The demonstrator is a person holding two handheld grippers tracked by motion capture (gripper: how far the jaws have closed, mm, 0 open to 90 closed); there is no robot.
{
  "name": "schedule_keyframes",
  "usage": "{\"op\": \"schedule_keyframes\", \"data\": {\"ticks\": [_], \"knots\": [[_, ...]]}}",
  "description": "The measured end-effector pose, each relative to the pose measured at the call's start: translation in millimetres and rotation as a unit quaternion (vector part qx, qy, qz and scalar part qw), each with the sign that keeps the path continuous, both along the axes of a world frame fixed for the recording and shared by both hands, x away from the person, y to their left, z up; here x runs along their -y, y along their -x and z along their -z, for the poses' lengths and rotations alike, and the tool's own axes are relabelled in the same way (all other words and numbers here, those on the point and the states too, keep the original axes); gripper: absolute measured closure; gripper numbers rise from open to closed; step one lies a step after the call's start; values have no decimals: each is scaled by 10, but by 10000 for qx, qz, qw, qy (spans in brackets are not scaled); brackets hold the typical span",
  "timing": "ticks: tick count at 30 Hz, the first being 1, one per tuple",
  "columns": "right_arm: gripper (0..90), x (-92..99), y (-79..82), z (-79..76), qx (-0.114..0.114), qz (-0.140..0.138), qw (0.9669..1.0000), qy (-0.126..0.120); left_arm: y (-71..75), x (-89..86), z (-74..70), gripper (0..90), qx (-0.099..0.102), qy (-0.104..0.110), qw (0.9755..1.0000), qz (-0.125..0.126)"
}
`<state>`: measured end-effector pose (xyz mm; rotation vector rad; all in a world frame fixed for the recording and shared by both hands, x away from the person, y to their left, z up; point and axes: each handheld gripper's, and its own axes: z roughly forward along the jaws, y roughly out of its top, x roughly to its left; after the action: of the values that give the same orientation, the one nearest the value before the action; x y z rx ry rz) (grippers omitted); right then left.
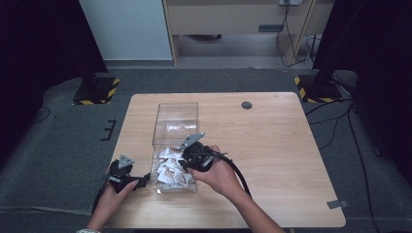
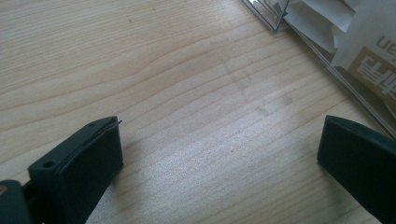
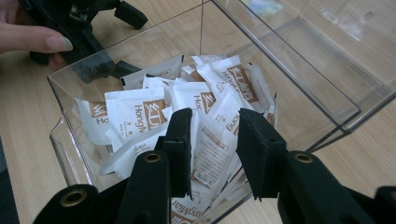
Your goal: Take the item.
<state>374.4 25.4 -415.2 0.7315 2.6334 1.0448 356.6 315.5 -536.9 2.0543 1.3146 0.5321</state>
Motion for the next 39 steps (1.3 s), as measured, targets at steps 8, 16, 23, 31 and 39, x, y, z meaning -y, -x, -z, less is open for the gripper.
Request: {"op": "schedule_keyframes", "data": {"ticks": [8, 16, 23, 31, 39], "knots": [[663, -63, 4, 62, -45, -54, 10000, 48, 0, 0, 0, 0, 0, 1, 10000, 0], [675, -85, 4, 140, -99, -80, 9999, 66, -2, 3, 0, 0, 0, 1, 10000, 11], [693, -116, 4, 165, -107, -108, 9998, 118, -2, 3, 0, 0, -1, 1, 10000, 11], [701, -143, -9, 211, -155, -104, 9996, 203, -2, 3, 0, 0, 0, 1, 10000, 11], [724, -170, -12, 255, -169, -116, 9995, 259, -2, 3, 0, 0, 0, 1, 10000, 11]]}}
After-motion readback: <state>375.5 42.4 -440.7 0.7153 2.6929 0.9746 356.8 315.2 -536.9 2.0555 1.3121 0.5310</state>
